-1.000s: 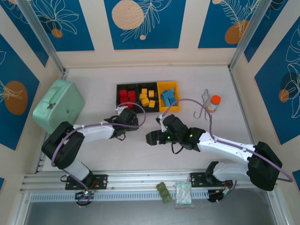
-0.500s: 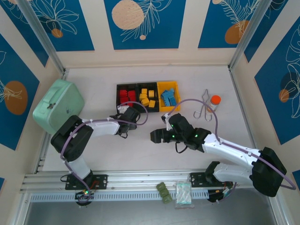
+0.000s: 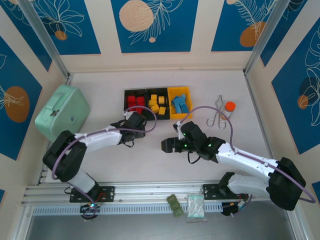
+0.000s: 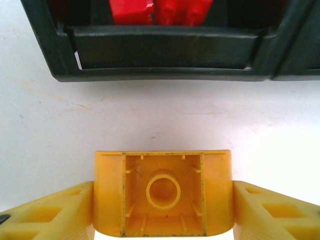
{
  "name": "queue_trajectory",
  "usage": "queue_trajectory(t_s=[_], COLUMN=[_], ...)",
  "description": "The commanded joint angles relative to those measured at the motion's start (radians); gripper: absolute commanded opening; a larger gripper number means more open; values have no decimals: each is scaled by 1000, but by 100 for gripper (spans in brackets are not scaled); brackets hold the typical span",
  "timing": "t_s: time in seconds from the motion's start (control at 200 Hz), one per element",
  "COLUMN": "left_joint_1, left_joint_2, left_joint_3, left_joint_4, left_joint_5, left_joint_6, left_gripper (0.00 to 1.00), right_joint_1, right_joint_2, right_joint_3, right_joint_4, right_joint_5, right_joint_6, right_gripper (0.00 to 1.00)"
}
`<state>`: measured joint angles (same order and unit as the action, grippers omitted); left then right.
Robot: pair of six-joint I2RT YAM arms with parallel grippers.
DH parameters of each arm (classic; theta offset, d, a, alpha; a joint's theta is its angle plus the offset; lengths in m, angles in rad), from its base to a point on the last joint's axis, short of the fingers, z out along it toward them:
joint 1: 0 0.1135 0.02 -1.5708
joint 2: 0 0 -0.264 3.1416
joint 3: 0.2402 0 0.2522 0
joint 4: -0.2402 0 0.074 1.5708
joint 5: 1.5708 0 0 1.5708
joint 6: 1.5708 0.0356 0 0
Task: Sort the legos into containers by color
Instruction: Pick up the lego from the center of the table.
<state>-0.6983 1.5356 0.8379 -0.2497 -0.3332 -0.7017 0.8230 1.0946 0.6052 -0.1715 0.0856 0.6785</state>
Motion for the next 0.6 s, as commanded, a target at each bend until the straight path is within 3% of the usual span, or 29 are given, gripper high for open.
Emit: queue_trajectory(t_s=[0.0, 0.28, 0.595], left_joint_1=[-9, -9, -15], left_joint_2=[-72, -117, 61], left_joint_3=[-3, 110, 380], left_joint_4=[-99, -182, -214], left_joint_5=[64, 150, 205], left_joint_6=[22, 33, 69], left_gripper=[63, 62, 62], right_joint_1=[-10, -43, -85], right_joint_2=[-30, -81, -163], right_joint_3=[-17, -27, -56], right_joint_4=[-3, -42, -78], right_joint_5=[-11, -11, -13], right_joint_6=[12, 20, 39], right_gripper=[78, 79, 78])
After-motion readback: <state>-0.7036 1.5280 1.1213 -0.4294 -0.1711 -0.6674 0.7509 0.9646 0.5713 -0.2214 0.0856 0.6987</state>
